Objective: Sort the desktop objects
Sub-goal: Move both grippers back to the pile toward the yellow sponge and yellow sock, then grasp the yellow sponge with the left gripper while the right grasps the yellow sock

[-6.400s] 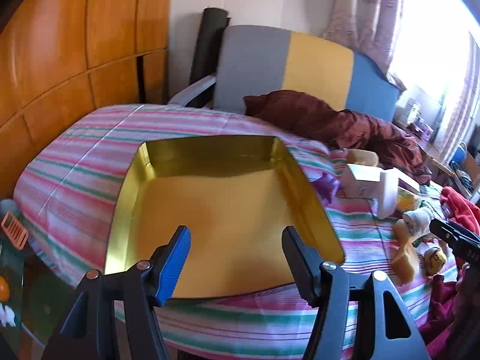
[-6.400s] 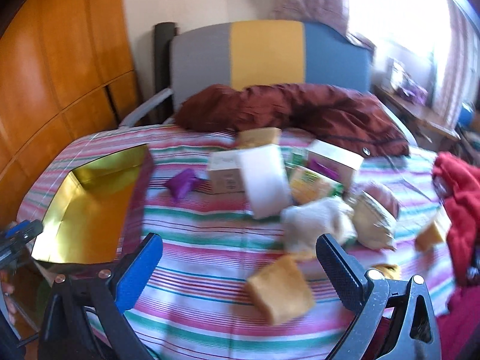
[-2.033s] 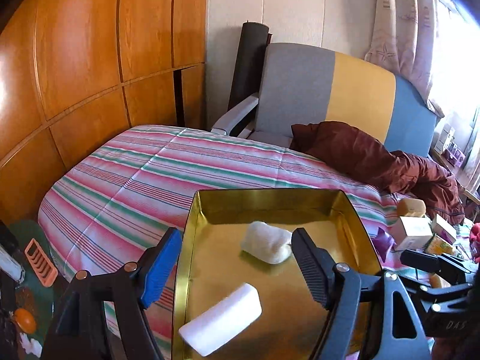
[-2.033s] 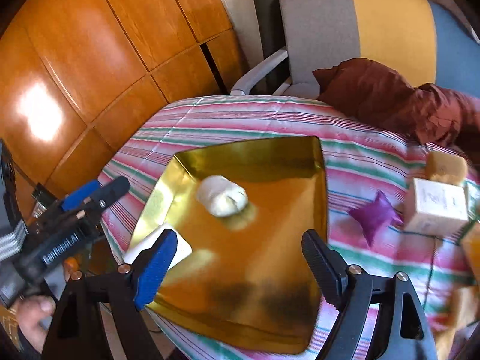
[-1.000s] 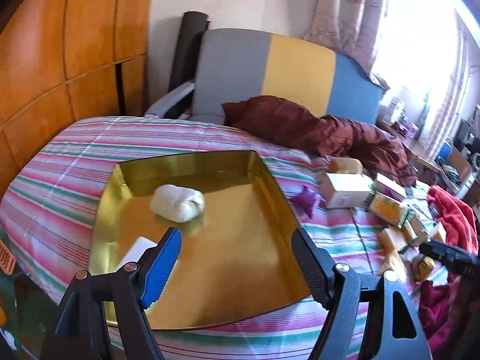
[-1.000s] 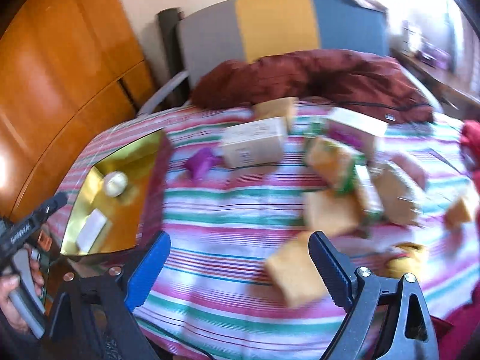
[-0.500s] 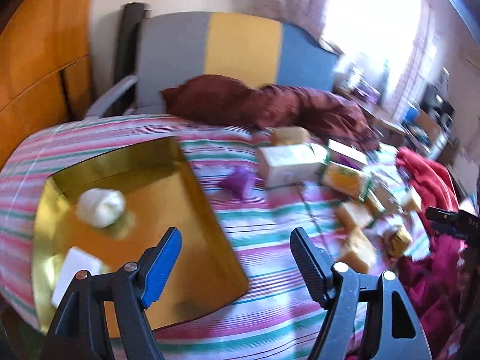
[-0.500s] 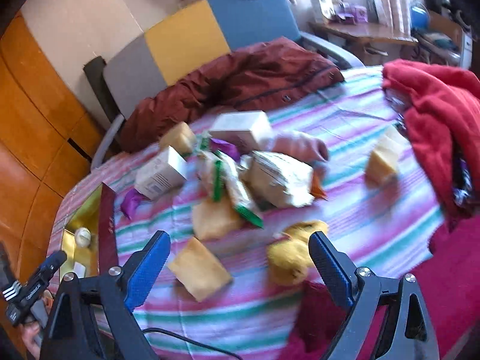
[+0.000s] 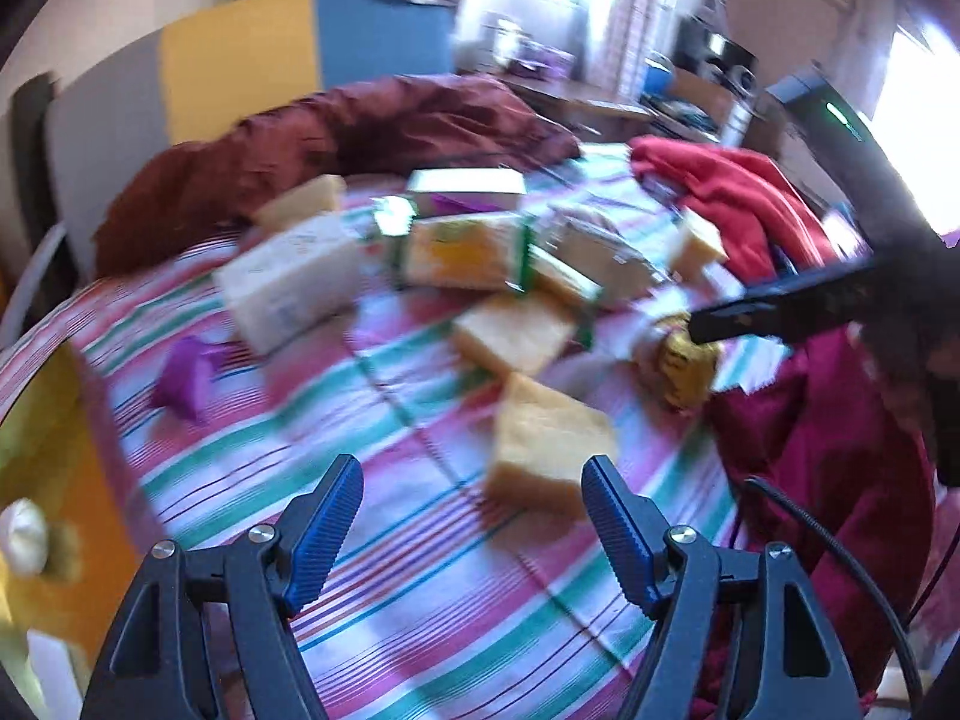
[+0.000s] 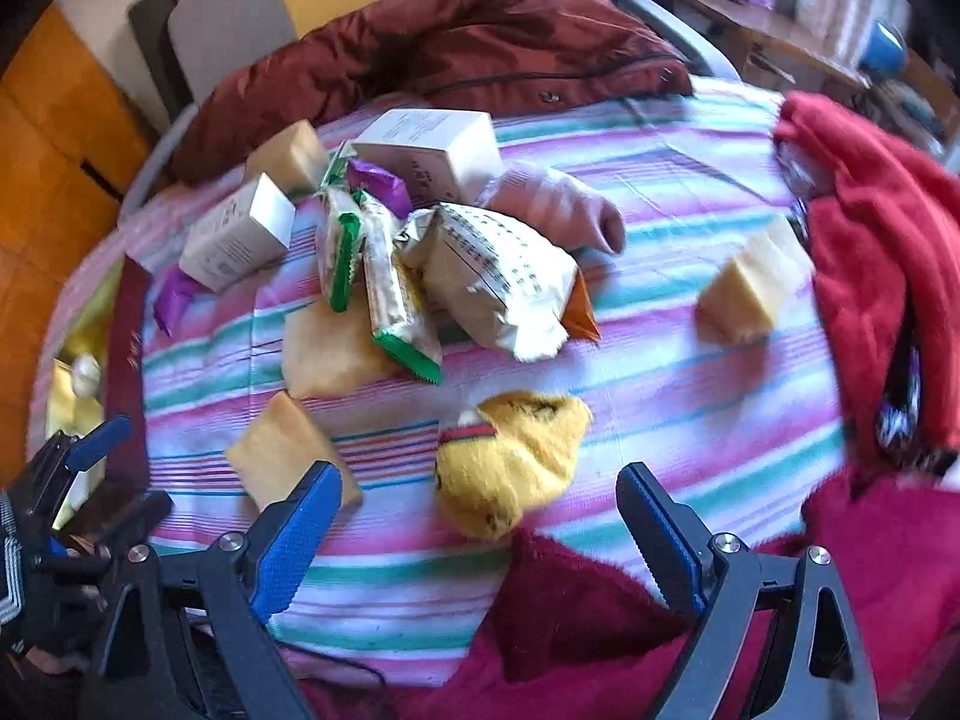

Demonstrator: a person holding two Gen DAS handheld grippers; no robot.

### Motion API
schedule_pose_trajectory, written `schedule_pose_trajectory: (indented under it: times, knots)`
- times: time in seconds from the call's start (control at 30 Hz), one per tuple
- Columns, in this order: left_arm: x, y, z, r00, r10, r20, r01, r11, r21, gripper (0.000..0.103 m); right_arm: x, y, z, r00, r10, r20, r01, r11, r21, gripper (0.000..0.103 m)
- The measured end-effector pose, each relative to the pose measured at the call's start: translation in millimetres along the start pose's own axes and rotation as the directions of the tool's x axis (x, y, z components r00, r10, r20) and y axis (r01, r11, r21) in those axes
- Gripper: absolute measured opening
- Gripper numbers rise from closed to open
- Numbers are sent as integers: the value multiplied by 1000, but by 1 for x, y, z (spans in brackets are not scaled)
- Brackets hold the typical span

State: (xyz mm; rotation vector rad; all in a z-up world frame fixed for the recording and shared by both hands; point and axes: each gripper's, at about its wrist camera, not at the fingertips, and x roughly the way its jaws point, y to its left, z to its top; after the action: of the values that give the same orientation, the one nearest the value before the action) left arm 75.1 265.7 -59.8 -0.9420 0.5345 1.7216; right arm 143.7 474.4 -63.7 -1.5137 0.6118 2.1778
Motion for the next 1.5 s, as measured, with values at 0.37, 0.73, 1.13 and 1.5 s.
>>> schedule_pose_trajectory:
  times: [0.37,0.73,1.13,1.5]
  knots:
    - [44,-35,0,999,-3,-49,11,984,177,77,38,-12,11,988,-15,-155,23,998,50,81]
    - [72,-39,-4,994,-25,-102,47,975,216,76,49,-10,6,970,-54,-238,57,998,7,59]
    - [32,-6,-19,998,-56,4,55,998,38,63,16,6,-9,986,32,-161,-44,996,-75,47]
    - [-28,39,-33,995,40,89,-24,985,-169,64,-36,43,-23,993,117,-20,-118,973,-196,47]
